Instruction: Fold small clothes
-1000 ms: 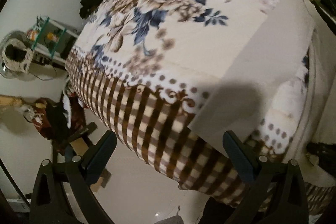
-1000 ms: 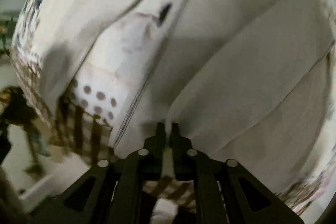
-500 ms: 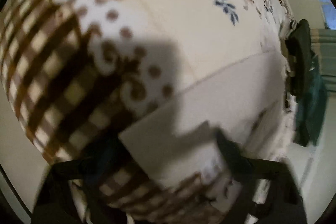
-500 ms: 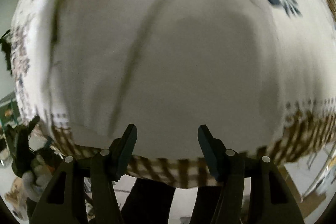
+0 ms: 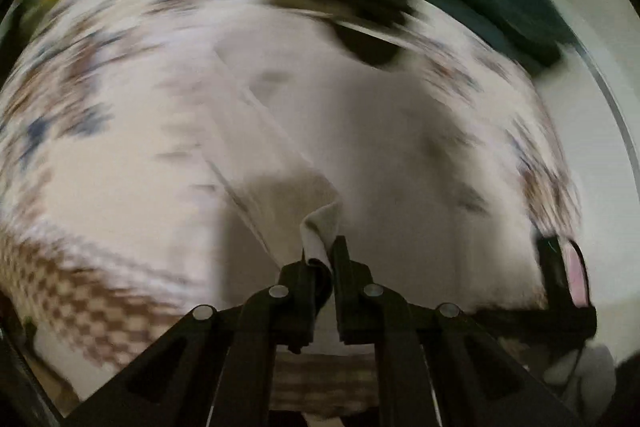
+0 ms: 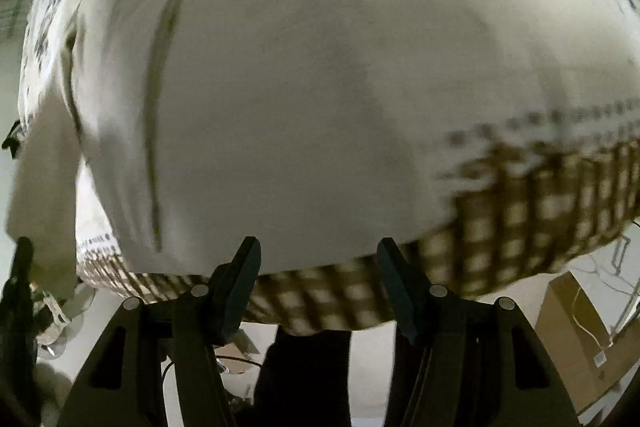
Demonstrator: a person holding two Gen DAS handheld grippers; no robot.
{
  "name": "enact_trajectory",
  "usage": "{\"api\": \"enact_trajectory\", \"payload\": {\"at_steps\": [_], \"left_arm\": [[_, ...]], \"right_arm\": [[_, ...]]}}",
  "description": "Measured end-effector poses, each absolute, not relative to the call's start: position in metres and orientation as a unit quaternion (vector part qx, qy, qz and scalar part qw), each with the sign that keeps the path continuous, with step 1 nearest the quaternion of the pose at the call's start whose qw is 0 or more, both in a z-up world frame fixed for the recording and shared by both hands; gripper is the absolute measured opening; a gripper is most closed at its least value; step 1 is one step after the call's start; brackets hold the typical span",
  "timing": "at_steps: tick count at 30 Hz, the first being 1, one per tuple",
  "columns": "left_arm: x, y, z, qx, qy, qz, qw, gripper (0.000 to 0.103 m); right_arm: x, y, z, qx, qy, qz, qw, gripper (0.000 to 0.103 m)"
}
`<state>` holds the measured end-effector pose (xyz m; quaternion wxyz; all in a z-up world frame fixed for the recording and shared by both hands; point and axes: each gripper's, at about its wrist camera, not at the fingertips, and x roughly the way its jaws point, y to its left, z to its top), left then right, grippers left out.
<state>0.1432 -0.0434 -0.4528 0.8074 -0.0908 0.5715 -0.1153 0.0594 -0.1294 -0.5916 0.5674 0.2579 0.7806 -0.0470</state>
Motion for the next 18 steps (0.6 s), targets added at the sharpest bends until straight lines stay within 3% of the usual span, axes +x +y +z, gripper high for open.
{"api": "enact_trajectory", "payload": {"at_steps": [7,9,10,11,12,13,18], "left_arm": [[0.134,-0.159,-0.516,-0.017,0.639,-0.176,0.748,0.01],[0.133,-0.162,-0.531,-0.003,0.666,-0.149,0.731,0.02],[0.135,-0.155,-0.535,-0.008,0.67,-0.145,0.728,0.029],[0.135,-0.149,-0.536,-0.012,0.673,-0.134,0.727,0.05],[0.136,-0.139,-0.534,-0.02,0.675,-0.122,0.728,0.063],[0.136,-0.13,-0.53,-0.03,0.675,-0.116,0.728,0.088],[0.14,-0.039,-0.523,-0.05,0.665,-0.019,0.745,0.092]], "right_arm": [[0.041,-0.241,-0.555,0.272,0.781,-0.055,0.559,0.062],[0.035,-0.27,-0.547,0.291,0.78,-0.042,0.552,0.062],[0.033,-0.283,-0.544,0.301,0.779,-0.035,0.549,0.062],[0.032,-0.292,-0.542,0.304,0.777,-0.03,0.55,0.062],[0.033,-0.301,-0.54,0.309,0.775,-0.022,0.551,0.062],[0.034,-0.306,-0.537,0.31,0.772,-0.014,0.554,0.062],[0.044,-0.33,-0.539,0.316,0.761,0.009,0.567,0.062]]}}
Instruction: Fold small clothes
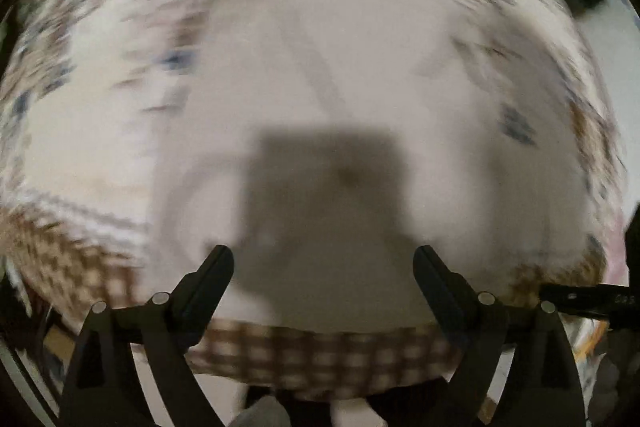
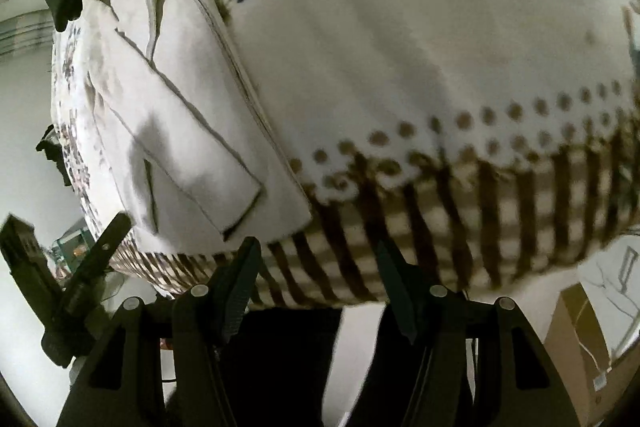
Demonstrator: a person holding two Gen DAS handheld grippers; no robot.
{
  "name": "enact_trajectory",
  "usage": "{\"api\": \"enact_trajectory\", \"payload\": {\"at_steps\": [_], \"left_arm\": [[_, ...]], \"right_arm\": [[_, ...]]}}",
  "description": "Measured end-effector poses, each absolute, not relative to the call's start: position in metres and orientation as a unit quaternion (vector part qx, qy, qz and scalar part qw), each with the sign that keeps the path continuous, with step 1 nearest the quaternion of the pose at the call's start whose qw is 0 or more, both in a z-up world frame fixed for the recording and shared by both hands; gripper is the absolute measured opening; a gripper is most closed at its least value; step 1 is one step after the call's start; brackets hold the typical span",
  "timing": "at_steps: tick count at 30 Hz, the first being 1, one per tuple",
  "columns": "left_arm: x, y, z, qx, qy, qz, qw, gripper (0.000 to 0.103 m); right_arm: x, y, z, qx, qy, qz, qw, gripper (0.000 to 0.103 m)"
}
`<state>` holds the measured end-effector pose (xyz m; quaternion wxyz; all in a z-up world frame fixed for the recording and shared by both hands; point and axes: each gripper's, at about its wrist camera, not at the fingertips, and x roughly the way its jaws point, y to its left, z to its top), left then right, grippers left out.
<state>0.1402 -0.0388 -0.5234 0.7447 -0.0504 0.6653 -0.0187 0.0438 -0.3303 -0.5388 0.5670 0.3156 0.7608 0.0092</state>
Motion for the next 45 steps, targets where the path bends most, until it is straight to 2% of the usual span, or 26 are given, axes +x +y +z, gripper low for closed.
{"api": "enact_trajectory", "payload": {"at_steps": [7,8,9,10,11,12,14,15,17,23,27,33,34,35,36,38,40,45], "left_arm": [[0.127,0.072,-0.571,-0.095,0.705,0.047,0.701,0.091],[0.122,0.079,-0.578,-0.105,0.713,0.042,0.692,0.091],[0.116,0.084,-0.585,-0.118,0.719,0.035,0.684,0.09],[0.112,0.085,-0.59,-0.129,0.722,0.027,0.679,0.085],[0.107,0.086,-0.593,-0.142,0.724,0.015,0.675,0.067],[0.106,0.086,-0.593,-0.148,0.722,0.007,0.675,0.056],[0.103,0.084,-0.593,-0.159,0.718,-0.004,0.678,0.013],[0.103,0.084,-0.592,-0.17,0.714,-0.005,0.679,0.008],[0.101,0.09,-0.584,-0.186,0.706,0.002,0.683,0.004],[0.107,0.114,-0.536,-0.235,0.68,-0.002,0.694,0.003],[0.157,0.127,-0.495,-0.272,0.628,-0.026,0.729,0.003],[0.242,0.124,-0.499,-0.263,0.584,-0.041,0.767,0.008],[0.253,0.119,-0.503,-0.263,0.583,-0.039,0.767,0.012],[0.257,0.125,-0.506,-0.266,0.588,-0.03,0.764,0.024],[0.259,0.129,-0.509,-0.271,0.589,-0.026,0.761,0.03],[0.264,0.131,-0.509,-0.275,0.583,-0.024,0.764,0.044],[0.265,0.129,-0.515,-0.268,0.582,-0.016,0.768,0.05],[0.275,0.115,-0.545,-0.246,0.604,-0.041,0.757,0.051]], "right_arm": [[0.055,-0.325,-0.59,0.342,0.773,-0.004,0.535,0.063],[0.051,-0.322,-0.598,0.344,0.778,-0.01,0.525,0.062],[0.049,-0.323,-0.599,0.354,0.778,-0.015,0.519,0.054],[0.046,-0.325,-0.599,0.364,0.773,-0.017,0.519,0.048],[0.043,-0.324,-0.599,0.369,0.77,-0.017,0.519,0.029],[0.041,-0.322,-0.598,0.372,0.771,-0.016,0.517,0.016],[0.039,-0.327,-0.593,0.377,0.771,-0.016,0.513,0.009],[0.039,-0.33,-0.588,0.379,0.769,-0.018,0.515,0.006],[0.039,-0.323,-0.585,0.378,0.768,-0.016,0.518,0.006],[0.056,-0.328,-0.55,0.396,0.745,0.01,0.537,0.005],[0.085,-0.33,-0.528,0.404,0.721,0.019,0.563,0.005],[0.172,-0.354,-0.506,0.409,0.659,0.003,0.631,0.006],[0.184,-0.362,-0.505,0.417,0.649,0.006,0.636,0.008],[0.193,-0.368,-0.504,0.419,0.649,0.01,0.634,0.023],[0.199,-0.372,-0.502,0.41,0.653,0.007,0.637,0.043],[0.201,-0.377,-0.496,0.391,0.647,0.007,0.654,0.064],[0.2,-0.38,-0.49,0.353,0.649,0.007,0.674,0.065],[0.202,-0.367,-0.518,0.314,0.67,0.013,0.673,0.065]]}}
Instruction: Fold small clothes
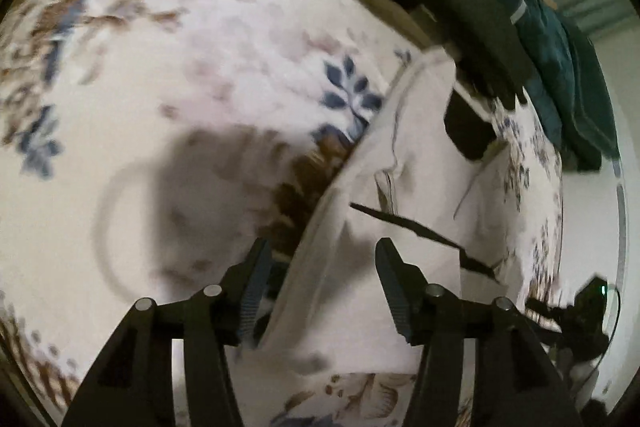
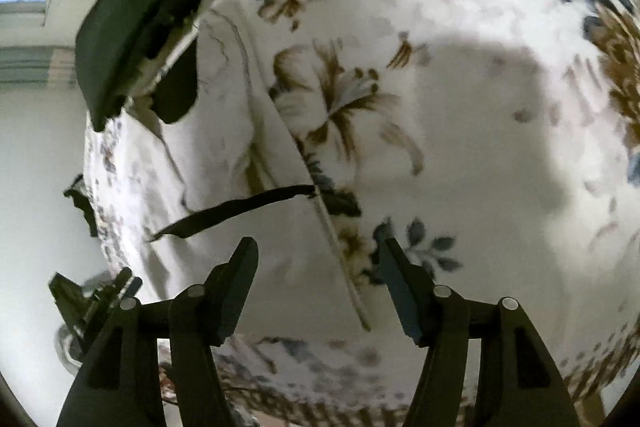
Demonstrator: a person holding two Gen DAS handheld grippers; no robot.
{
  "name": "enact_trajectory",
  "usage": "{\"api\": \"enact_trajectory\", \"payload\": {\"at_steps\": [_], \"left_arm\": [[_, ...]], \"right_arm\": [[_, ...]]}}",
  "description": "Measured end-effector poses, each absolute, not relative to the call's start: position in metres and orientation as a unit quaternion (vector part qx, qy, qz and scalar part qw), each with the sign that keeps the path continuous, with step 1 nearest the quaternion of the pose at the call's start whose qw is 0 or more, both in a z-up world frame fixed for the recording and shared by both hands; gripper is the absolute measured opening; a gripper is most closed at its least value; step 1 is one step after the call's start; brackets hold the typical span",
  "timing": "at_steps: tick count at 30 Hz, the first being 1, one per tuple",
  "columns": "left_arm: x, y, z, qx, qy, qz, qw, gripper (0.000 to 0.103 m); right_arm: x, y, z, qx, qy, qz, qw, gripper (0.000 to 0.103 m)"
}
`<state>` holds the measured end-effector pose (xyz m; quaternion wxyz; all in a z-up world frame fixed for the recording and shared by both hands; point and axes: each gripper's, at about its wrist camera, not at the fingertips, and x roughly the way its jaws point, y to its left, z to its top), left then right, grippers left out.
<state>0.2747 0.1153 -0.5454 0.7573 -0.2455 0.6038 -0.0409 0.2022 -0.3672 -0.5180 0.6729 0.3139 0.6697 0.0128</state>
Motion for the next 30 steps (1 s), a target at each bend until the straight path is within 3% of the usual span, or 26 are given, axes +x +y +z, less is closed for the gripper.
{"api": "enact_trajectory", "payload": {"at_steps": [4,5,6,7,12,18,21,22,23,25,26,30], "left_arm": [[0.289,0.093,-0.573,-0.216,0.621,-0.071,0.75,0.047],[0.292,0.089,-0.574,-0.202,0.615,-0.071,0.759,0.02],[0.293,0.087,-0.573,-0.194,0.612,-0.069,0.764,0.005],[0.294,0.087,-0.568,-0.187,0.606,-0.067,0.77,0.004],[0.291,0.099,-0.547,-0.203,0.577,-0.071,0.788,0.004],[0.295,0.115,-0.576,-0.245,0.608,-0.054,0.753,0.004],[0.297,0.122,-0.579,-0.27,0.625,-0.057,0.731,0.009],[0.297,0.123,-0.575,-0.271,0.629,-0.054,0.726,0.017],[0.299,0.125,-0.567,-0.26,0.633,-0.043,0.728,0.035],[0.302,0.127,-0.554,-0.245,0.625,-0.037,0.741,0.055],[0.307,0.129,-0.543,-0.241,0.612,-0.038,0.752,0.06],[0.354,0.121,-0.531,-0.213,0.593,-0.066,0.774,0.06]], "right_arm": [[0.216,-0.348,-0.557,0.311,0.683,0.025,0.66,0.064],[0.221,-0.343,-0.562,0.313,0.682,0.028,0.66,0.048],[0.223,-0.341,-0.562,0.314,0.676,0.028,0.666,0.008],[0.225,-0.339,-0.559,0.31,0.67,0.023,0.674,0.003],[0.228,-0.34,-0.532,0.292,0.623,-0.013,0.725,0.003],[0.238,-0.34,-0.551,0.279,0.645,-0.049,0.71,0.003],[0.246,-0.336,-0.567,0.281,0.679,-0.046,0.677,0.003],[0.247,-0.336,-0.57,0.286,0.689,-0.044,0.665,0.006],[0.249,-0.336,-0.57,0.291,0.696,-0.043,0.656,0.014],[0.256,-0.339,-0.56,0.3,0.692,-0.039,0.655,0.041],[0.261,-0.34,-0.553,0.299,0.684,-0.038,0.664,0.061],[0.306,-0.331,-0.533,0.275,0.666,-0.015,0.693,0.063]]}}
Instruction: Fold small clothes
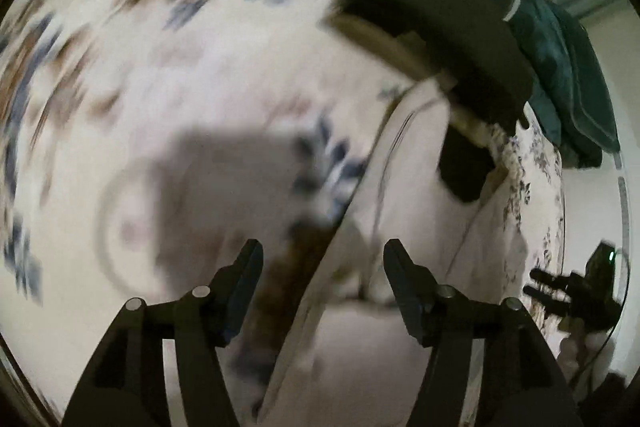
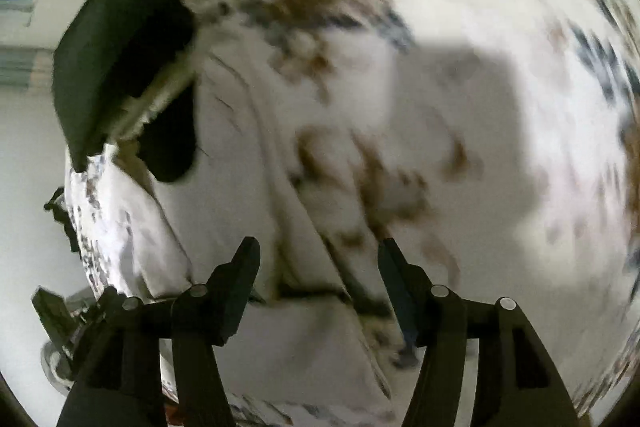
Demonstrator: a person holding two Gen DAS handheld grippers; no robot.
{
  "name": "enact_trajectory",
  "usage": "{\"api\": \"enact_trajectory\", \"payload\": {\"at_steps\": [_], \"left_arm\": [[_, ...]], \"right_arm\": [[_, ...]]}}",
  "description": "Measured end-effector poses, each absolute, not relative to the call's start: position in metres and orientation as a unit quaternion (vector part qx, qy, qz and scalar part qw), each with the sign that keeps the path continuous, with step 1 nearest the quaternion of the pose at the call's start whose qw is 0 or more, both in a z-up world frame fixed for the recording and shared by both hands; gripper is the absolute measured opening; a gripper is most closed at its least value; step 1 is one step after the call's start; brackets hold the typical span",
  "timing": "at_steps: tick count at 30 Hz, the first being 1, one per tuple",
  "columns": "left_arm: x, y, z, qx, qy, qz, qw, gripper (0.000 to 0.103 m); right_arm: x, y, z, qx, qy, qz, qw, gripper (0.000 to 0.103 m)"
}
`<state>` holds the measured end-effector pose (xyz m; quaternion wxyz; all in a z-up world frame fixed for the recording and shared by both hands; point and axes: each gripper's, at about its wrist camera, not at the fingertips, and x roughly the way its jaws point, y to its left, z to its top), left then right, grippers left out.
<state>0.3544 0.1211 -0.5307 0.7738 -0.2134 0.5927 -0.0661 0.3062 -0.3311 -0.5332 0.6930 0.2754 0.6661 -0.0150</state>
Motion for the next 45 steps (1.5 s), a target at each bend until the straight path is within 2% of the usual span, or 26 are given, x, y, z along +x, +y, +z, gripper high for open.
{"api": "enact_trajectory", "payload": {"at_steps": [6,11,13,14,15,16,17,22,27,30,39,42,44,45], "left_arm": [[0.455,0.07,-0.541,-0.133,0.587,-0.125,0.789,0.06],[0.508,0.029,-0.583,-0.088,0.63,-0.149,0.757,0.059],[0.513,0.018,-0.588,-0.059,0.621,-0.151,0.766,0.058],[0.512,0.015,-0.584,-0.046,0.605,-0.156,0.779,0.036],[0.51,0.014,-0.581,-0.044,0.597,-0.165,0.784,0.018],[0.508,0.014,-0.579,-0.044,0.596,-0.167,0.784,0.006],[0.504,0.015,-0.574,-0.043,0.59,-0.167,0.789,0.006],[0.47,0.032,-0.536,-0.062,0.547,-0.177,0.816,0.006],[0.431,0.056,-0.503,-0.141,0.55,-0.179,0.803,0.006],[0.398,0.063,-0.483,-0.156,0.544,-0.175,0.806,0.006],[0.293,0.079,-0.471,-0.202,0.563,-0.14,0.789,0.007],[0.251,0.09,-0.487,-0.215,0.59,-0.122,0.769,0.012],[0.223,0.099,-0.501,-0.212,0.608,-0.091,0.76,0.029],[0.205,0.108,-0.51,-0.219,0.621,-0.075,0.749,0.032]], "right_arm": [[0.41,-0.306,-0.546,0.25,0.647,-0.013,0.72,0.063],[0.472,-0.288,-0.58,0.232,0.673,-0.028,0.702,0.063],[0.486,-0.279,-0.592,0.21,0.68,-0.036,0.701,0.047],[0.488,-0.277,-0.594,0.207,0.681,-0.035,0.701,0.018],[0.49,-0.273,-0.596,0.206,0.685,-0.03,0.699,0.015],[0.489,-0.272,-0.595,0.205,0.682,-0.03,0.701,0.014],[0.487,-0.272,-0.59,0.209,0.672,-0.028,0.71,0.011],[0.464,-0.274,-0.563,0.233,0.646,-0.012,0.727,0.009],[0.424,-0.277,-0.523,0.252,0.621,-0.001,0.742,0.008],[0.391,-0.271,-0.501,0.263,0.614,0.013,0.744,0.008],[0.264,-0.255,-0.463,0.266,0.621,0.041,0.736,0.008],[0.219,-0.244,-0.481,0.243,0.652,0.049,0.716,0.008],[0.196,-0.238,-0.499,0.224,0.684,0.053,0.692,0.01],[0.186,-0.238,-0.511,0.223,0.705,0.051,0.671,0.011]]}}
